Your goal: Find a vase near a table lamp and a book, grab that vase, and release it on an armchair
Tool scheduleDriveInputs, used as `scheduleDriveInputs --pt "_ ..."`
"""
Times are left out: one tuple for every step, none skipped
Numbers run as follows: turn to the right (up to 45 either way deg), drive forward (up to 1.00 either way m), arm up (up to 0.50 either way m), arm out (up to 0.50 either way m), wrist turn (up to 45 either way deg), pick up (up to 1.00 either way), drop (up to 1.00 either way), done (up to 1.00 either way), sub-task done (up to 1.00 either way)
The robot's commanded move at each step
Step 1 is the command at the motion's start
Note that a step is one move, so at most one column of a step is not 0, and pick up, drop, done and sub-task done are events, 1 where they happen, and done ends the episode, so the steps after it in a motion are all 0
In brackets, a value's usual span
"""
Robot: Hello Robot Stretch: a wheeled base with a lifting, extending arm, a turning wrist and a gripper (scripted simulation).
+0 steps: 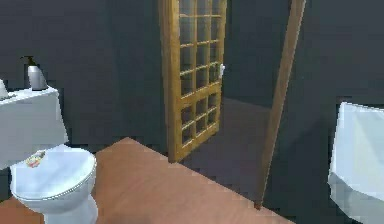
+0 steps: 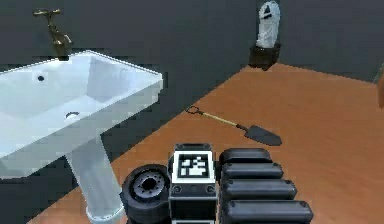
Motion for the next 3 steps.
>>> scheduleDriveInputs --pt "-45.0 0.00 0.00 0.00 0.0 0.00 0.00 0.00 0.00" --pt "-12.0 0.00 0.00 0.00 0.0 0.00 0.00 0.00 0.00" --pt "0.0 0.15 0.00 0.00 0.0 0.00 0.00 0.00 0.00"
